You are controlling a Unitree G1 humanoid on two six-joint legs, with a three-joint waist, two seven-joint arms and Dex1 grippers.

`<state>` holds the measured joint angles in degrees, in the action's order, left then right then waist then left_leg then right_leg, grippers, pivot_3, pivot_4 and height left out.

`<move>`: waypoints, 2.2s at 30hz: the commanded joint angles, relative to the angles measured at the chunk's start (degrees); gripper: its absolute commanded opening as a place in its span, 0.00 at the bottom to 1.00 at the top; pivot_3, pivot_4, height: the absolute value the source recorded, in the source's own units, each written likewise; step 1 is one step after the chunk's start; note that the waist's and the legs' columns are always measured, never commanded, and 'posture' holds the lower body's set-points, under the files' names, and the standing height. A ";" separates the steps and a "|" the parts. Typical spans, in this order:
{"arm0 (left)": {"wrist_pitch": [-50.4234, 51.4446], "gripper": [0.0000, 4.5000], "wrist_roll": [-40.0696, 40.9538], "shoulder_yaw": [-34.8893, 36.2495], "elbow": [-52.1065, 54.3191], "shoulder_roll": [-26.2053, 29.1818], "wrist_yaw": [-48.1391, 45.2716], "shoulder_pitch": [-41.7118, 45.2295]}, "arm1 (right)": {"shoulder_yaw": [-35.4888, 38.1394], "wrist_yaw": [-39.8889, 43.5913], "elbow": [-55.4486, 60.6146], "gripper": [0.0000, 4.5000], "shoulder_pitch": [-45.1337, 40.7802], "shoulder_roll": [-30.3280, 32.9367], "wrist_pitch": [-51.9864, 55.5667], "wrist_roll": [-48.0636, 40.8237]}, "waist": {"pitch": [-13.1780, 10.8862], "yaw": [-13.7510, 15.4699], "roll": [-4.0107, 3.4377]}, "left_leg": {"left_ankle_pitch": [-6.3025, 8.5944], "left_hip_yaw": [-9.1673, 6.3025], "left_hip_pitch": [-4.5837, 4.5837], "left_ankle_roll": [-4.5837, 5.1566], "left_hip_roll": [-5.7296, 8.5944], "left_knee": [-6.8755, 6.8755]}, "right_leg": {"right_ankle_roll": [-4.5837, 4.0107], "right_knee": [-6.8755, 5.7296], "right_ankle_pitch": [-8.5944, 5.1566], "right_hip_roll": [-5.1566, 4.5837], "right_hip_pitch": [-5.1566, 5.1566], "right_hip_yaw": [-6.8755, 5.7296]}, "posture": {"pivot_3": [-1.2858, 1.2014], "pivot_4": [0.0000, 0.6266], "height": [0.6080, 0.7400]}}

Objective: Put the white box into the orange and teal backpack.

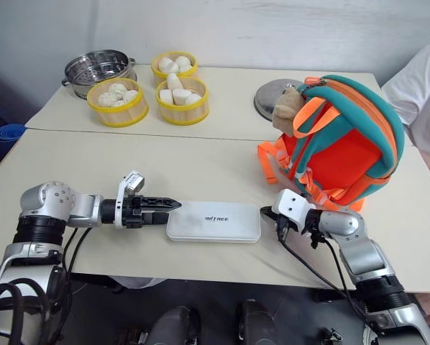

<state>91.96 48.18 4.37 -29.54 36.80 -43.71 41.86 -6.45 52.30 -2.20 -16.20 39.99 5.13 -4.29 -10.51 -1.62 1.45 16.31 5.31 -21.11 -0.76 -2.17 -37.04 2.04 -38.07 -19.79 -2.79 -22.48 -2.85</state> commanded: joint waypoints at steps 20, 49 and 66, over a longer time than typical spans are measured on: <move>0.54 0.91 5.96 0.39 -3.88 -7.27 13.76 -1.08 | -2.01 3.09 10.73 0.00 3.95 1.01 10.13 -2.55 | 0.10 2.05 -0.02 | 0.00 -0.08 0.02 0.20 0.25 -0.01 | 0.17 0.07 0.09 -0.27 0.10 -0.05 | 0.52 0.24 1.00; -50.19 0.28 -4.07 1.79 29.65 1.06 -21.97 -20.71 | 32.40 -10.91 24.68 0.78 28.98 -7.40 9.40 -26.81 | -0.07 0.52 -0.11 | 0.05 -0.01 -0.14 0.23 0.45 0.30 | 0.43 0.42 0.23 -0.51 0.03 -0.06 | 0.52 0.24 1.00; -52.26 0.28 -3.46 6.91 30.24 3.88 -25.32 -25.70 | 16.94 -18.69 -0.43 0.86 -14.92 -12.45 15.13 -20.70 | -0.13 -0.36 -0.17 | -0.15 0.03 -0.35 0.58 0.49 0.88 | 0.26 0.52 0.17 -0.54 -0.33 -0.15 | 0.52 0.24 1.00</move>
<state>39.03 41.71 8.36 -2.03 39.48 -68.47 16.39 10.67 33.24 -2.67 -30.06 27.73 22.12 -25.53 -10.64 -1.99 1.28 16.16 5.33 -21.46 -0.18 -1.68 -36.16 2.30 -37.54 -19.62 -3.33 -22.81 -3.00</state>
